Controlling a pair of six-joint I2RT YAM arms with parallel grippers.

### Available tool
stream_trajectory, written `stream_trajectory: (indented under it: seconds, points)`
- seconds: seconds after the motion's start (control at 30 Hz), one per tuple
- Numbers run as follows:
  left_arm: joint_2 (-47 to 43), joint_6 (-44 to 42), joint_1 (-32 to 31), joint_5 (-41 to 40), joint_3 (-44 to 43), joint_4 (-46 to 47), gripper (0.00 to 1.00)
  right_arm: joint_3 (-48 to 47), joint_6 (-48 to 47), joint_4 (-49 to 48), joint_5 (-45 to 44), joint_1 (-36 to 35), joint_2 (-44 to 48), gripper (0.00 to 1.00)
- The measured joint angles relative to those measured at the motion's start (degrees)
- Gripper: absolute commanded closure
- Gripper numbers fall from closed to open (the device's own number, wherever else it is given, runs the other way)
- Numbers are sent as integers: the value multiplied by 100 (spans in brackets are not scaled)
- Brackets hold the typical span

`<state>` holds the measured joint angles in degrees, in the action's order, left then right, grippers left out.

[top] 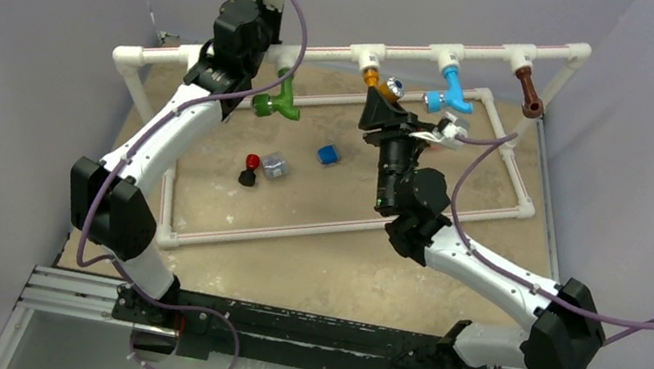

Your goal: Install the water faucets

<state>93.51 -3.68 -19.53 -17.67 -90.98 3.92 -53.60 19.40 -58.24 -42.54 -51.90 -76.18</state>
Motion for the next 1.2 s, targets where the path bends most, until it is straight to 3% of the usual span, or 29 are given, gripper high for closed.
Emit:
stream_trajectory:
  seconds: [0.23,0.57,1.0,1.07,1.2]
  points:
    - [-9,2,-7,76,0,-22,97,330,2435,247,37,223,273,100]
    - [-15,0,0,94,-2,-24,97,413,4981,758,20,343,352,100]
    - [-11,4,2,92,-2,-17,97,413,7189,1388,28,393,385,100]
    - [-11,2,2,92,-2,-17,97,413,7407,1486,37,393,413,90]
    - [-11,2,2,92,-7,-28,97,413,7718,1648,107,402,457,59]
